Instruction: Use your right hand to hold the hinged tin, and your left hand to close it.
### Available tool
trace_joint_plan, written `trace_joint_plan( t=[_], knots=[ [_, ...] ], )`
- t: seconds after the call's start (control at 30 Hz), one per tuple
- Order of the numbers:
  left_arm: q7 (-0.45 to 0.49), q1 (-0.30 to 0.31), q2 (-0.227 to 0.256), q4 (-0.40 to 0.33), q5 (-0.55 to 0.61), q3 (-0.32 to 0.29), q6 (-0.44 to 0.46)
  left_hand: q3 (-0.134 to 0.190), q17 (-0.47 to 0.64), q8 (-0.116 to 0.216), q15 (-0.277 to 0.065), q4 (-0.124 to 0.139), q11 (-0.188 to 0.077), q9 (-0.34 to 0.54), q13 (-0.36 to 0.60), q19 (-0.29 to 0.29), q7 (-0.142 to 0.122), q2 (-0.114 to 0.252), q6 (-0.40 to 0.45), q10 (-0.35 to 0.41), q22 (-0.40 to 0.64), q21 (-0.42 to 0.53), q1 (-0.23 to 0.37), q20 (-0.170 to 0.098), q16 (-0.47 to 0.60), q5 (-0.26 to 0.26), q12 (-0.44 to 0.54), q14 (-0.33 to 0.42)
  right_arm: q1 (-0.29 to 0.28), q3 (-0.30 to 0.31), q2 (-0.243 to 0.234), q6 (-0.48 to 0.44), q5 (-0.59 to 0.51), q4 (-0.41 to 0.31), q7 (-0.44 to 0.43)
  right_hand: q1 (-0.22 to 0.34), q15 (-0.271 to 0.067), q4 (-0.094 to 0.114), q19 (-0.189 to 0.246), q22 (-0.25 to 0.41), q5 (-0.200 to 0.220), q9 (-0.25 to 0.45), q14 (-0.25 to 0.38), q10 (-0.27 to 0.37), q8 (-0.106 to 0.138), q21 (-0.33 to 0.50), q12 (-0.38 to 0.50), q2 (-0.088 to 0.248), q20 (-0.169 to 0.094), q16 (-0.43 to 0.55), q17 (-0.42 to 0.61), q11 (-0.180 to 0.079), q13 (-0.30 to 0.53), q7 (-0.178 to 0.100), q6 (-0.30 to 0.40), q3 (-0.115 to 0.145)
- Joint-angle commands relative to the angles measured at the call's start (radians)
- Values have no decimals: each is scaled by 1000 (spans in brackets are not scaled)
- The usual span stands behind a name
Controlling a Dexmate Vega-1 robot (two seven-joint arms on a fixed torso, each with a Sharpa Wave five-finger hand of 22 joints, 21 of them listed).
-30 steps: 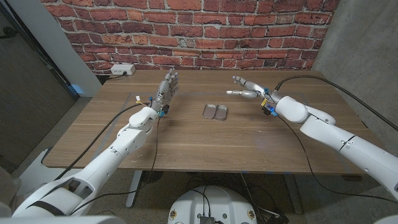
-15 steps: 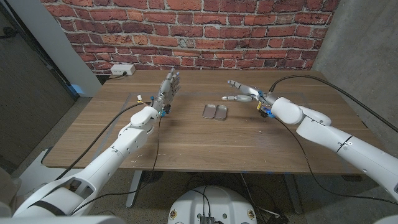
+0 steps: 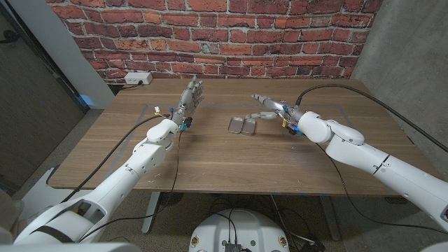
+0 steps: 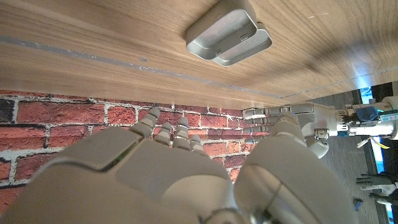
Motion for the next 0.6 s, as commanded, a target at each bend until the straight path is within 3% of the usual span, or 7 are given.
trace_joint_plan(
  t=[0.03,0.13,0.33,0.5,0.57,0.6],
  knots=[
    [-9,-1,-1,7,-5,0,-3,-4,2,5,-14,-3,-2,2,5,-8,0,3,7,5,1,2,-3,-1,6,4,3,-2,20,-60,16,-149,-156,-52,38,17,3,-7,6,4,-2,5,1,2,0,0,10,-2,5,3,4,16,4,7,-88,3],
    [-8,-1,-1,7,-4,0,-4,-4,2,7,-14,-2,-2,2,5,-8,0,3,12,4,1,2,-3,-1,6,4,2,-2,23,-71,22,-175,-187,-58,45,14,4,-5,25,4,-2,5,2,2,-2,6,11,-8,17,4,5,18,4,5,-101,-2],
    [-7,2,-1,7,-4,-1,-8,-6,2,9,-13,-2,-2,2,5,-8,2,3,20,4,1,2,-4,-2,6,4,2,-1,28,-83,29,-186,-207,-55,65,10,5,-4,25,4,-3,6,6,6,-3,5,13,-15,18,5,5,19,5,10,-111,-7],
    [-6,8,1,0,-4,-2,-8,-7,2,16,-13,-2,-4,1,5,-8,-3,3,41,6,1,2,-5,-2,6,4,3,-2,26,-85,38,-188,-197,-39,70,16,13,-5,24,4,-2,6,7,12,6,3,17,-9,21,5,5,24,6,-2,-95,-4],
    [-2,11,3,-5,-4,-2,-6,-8,2,16,-13,-2,-2,1,5,-8,-3,3,41,5,1,2,-5,-2,6,4,3,-2,25,-85,41,-185,-190,-35,72,20,27,-5,27,4,-2,6,12,11,7,3,17,-7,26,7,5,26,7,-2,-95,-2],
    [-2,12,4,-7,-4,-3,-4,-8,2,16,-14,-2,-3,1,5,-8,-3,3,42,6,1,2,-5,-2,6,5,3,-2,26,-87,43,-187,-192,-33,72,23,59,-6,34,3,-3,6,28,12,8,3,19,-7,34,11,4,31,8,-1,-96,-3]
  ],
)
